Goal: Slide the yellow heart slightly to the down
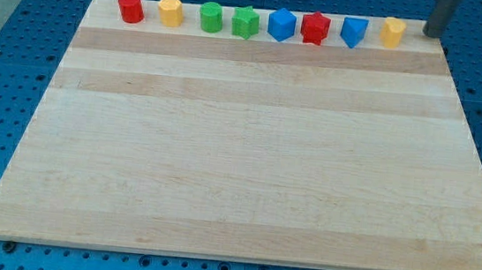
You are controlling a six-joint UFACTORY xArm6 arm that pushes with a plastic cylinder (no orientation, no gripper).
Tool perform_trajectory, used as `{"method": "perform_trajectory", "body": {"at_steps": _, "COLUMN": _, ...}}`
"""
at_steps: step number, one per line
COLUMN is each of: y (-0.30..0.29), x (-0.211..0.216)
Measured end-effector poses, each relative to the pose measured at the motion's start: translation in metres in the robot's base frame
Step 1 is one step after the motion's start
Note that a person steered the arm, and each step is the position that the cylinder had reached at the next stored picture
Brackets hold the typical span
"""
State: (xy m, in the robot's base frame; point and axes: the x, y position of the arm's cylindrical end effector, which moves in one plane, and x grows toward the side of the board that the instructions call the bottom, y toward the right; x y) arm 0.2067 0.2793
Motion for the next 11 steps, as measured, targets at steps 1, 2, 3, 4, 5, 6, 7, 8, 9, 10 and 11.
{"method": "perform_trajectory", "body": {"at_steps": 1, "y": -0.045, "x": -0.015}}
{"method": "perform_trajectory", "body": {"at_steps": 2, "y": -0.074, "x": -0.012}}
{"method": "perform_trajectory", "body": {"at_steps": 3, "y": -0.076, "x": 0.005}}
{"method": "perform_trajectory", "body": {"at_steps": 4, "y": -0.071, "x": 0.018}}
{"method": "perform_trajectory", "body": {"at_steps": 5, "y": -0.055, "x": 0.020}}
{"method": "perform_trajectory", "body": {"at_steps": 6, "y": -0.038, "x": 0.020}}
{"method": "perform_trajectory", "body": {"at_steps": 7, "y": -0.034, "x": 0.029}}
{"method": "perform_trajectory", "body": {"at_steps": 8, "y": -0.044, "x": 0.047}}
{"method": "perform_trajectory", "body": {"at_steps": 9, "y": -0.059, "x": 0.077}}
{"method": "perform_trajectory", "body": {"at_steps": 10, "y": -0.060, "x": 0.109}}
{"method": "perform_trajectory", "body": {"at_steps": 11, "y": -0.066, "x": 0.134}}
